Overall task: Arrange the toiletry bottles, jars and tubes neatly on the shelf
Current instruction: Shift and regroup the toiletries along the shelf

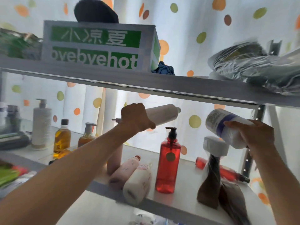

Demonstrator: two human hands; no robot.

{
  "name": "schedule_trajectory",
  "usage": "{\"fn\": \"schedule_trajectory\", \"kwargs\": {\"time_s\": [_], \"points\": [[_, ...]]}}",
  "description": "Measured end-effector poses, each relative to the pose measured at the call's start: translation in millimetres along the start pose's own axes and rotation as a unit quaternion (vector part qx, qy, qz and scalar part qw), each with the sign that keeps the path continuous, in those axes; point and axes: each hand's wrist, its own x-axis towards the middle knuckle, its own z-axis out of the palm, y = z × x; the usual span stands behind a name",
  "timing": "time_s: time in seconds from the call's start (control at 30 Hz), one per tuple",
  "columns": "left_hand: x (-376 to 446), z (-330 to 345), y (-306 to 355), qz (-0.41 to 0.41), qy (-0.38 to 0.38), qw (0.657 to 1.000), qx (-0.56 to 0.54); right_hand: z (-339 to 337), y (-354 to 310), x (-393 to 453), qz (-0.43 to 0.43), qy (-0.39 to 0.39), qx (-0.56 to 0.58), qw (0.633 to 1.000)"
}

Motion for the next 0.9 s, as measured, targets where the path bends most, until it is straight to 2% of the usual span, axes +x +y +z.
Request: {"fn": "schedule_trajectory", "kwargs": {"time_s": [0.2, 0.4, 0.6, 0.9], "points": [[-55.7, -42.4, -49.6, 0.024, 0.025, 0.999, -0.025, -0.8, -29.7, -110.9, -0.016, 0.052, 0.042, 0.998], [-119.9, -76.1, -115.1, -0.005, 0.012, 0.997, -0.072, 16.2, -51.4, -221.3, 0.043, 0.069, 0.152, 0.985], [-181.9, -93.7, -183.5, -0.06, 0.004, 0.993, -0.104, 61.2, -58.3, -311.4, 0.077, 0.017, 0.192, 0.978], [-231.4, -112.4, -284.4, -0.169, 0.02, 0.979, -0.11, 147.4, -83.6, -388.6, 0.081, -0.071, 0.191, 0.976]]}}
